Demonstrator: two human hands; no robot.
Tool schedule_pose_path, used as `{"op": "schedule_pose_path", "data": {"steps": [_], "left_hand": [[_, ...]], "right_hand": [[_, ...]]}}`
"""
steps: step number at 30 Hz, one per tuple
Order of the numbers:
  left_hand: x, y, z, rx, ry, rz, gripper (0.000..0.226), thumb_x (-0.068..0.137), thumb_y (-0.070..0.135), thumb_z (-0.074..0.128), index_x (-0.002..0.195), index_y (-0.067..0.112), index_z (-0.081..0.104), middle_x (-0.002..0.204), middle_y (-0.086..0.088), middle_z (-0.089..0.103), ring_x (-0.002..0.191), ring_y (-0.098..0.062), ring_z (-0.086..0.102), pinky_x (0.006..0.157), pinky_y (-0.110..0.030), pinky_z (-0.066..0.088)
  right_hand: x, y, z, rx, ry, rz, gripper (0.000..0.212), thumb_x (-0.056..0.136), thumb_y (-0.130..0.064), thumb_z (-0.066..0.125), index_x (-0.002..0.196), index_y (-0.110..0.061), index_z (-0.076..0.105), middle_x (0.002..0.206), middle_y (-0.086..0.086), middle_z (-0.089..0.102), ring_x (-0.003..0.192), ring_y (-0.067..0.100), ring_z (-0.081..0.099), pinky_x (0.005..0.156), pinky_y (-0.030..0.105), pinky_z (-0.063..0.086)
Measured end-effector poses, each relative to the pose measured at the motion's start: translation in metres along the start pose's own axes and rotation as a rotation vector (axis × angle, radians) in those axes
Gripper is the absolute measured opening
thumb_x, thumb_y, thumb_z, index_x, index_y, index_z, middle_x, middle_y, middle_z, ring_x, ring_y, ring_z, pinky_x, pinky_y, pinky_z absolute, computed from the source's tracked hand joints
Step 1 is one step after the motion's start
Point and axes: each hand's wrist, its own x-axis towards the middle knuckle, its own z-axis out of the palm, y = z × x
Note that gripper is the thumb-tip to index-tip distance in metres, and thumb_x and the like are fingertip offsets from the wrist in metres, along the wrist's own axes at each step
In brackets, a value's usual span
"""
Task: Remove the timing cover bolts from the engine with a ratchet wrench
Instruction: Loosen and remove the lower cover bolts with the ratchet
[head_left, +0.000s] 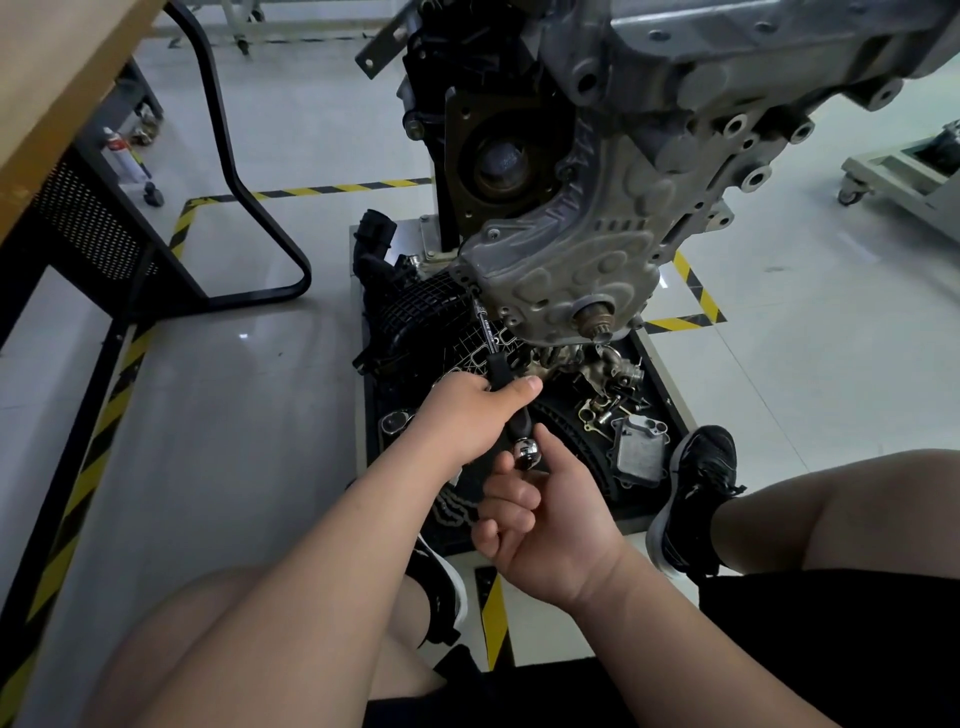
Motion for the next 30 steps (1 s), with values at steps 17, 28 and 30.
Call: {"op": "schedule_pose_path", "data": {"steps": [17,28,30], "left_hand": [[-0.001,0.001,0.0,0.085,0.052,0.044,0.058,0.083,0.064,0.058,0.05,0.02,0.039,0.032,0.014,0.036,0.029,-0.002,0.037,0.041,-0.023,0.03],[-0.001,0.002,-0.003,0.028,0.04,0.027,0.047,0.08,0.063,0.062,0.06,0.021,0.059,0.039,0.014,0.05,0.035,0.002,0.047,0.038,-0.015,0.034],[-0.001,0.002,-0.003,0.043,0.053,0.03,0.047,0.08,0.063,0.062,0.059,0.021,0.058,0.04,0.015,0.05,0.036,0.003,0.047,0.044,-0.019,0.035]], "right_hand": [[0.005,-0.008,-0.017,-0.67,0.188,-0.426,0.051,0.098,-0.051,0.043,0.076,-0.008,0.059,0.052,0.001,0.044,0.043,0.018,0.04,0.054,0.032,0.043],[0.005,0.007,0.0,0.283,-0.314,0.118,0.041,0.09,-0.046,0.046,0.07,-0.012,0.059,0.042,-0.004,0.039,0.031,0.012,0.037,0.045,0.024,0.04],[0.004,0.007,0.001,0.258,-0.286,0.106,0.043,0.091,-0.048,0.044,0.069,-0.014,0.058,0.042,-0.005,0.038,0.031,0.012,0.035,0.045,0.024,0.04]]}}
